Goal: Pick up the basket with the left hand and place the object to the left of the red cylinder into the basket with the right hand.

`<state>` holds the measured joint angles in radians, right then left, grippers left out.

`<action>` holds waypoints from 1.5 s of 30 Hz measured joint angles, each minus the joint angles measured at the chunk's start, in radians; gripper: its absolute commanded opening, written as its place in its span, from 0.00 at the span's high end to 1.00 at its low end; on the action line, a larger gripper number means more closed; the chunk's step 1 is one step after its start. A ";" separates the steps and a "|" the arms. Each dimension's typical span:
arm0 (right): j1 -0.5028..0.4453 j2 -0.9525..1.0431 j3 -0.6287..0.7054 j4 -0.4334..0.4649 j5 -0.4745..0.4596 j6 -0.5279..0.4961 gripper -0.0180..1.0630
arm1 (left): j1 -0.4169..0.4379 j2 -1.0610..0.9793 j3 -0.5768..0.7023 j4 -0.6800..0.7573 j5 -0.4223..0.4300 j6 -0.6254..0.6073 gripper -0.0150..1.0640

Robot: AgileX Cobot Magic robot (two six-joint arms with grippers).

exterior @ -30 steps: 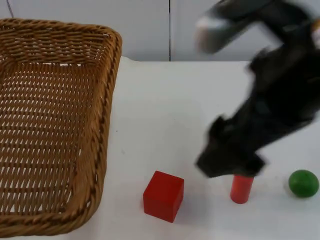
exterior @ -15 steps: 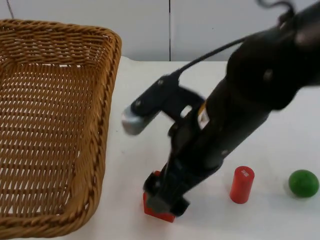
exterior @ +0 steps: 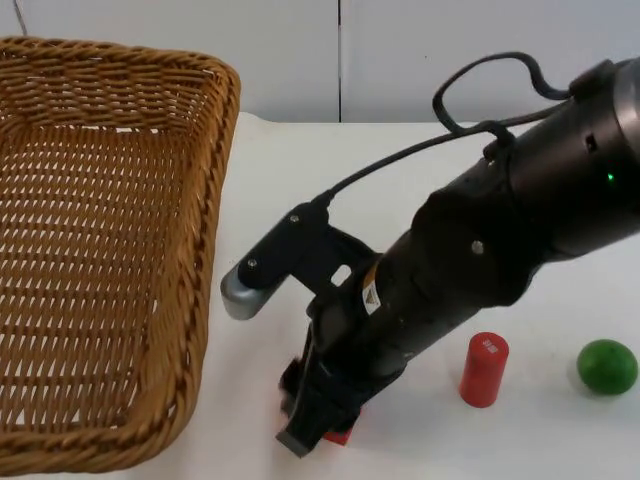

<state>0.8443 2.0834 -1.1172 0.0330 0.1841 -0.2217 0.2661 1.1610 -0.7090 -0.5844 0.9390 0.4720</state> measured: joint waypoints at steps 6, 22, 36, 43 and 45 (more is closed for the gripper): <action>0.000 -0.049 0.000 0.000 0.078 0.011 0.98 | 0.000 0.000 0.000 0.002 -0.004 0.000 0.99; 0.000 -0.527 0.000 -0.051 0.322 0.015 0.98 | 0.000 0.000 0.000 0.006 -0.011 0.000 0.99; 0.005 -0.499 -0.295 0.048 0.403 0.042 0.98 | 0.000 0.002 0.000 0.006 -0.011 -0.002 0.99; 0.029 -0.313 -0.514 0.072 0.483 0.026 0.98 | 0.000 0.002 0.000 0.006 -0.011 -0.004 0.99; 0.048 -0.245 -0.579 0.074 0.499 0.024 0.98 | 0.000 0.004 0.000 0.006 -0.011 -0.004 0.99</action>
<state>0.8926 1.8385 -1.6959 0.1070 0.6826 -0.1980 0.2661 1.1648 -0.7090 -0.5786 0.9282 0.4682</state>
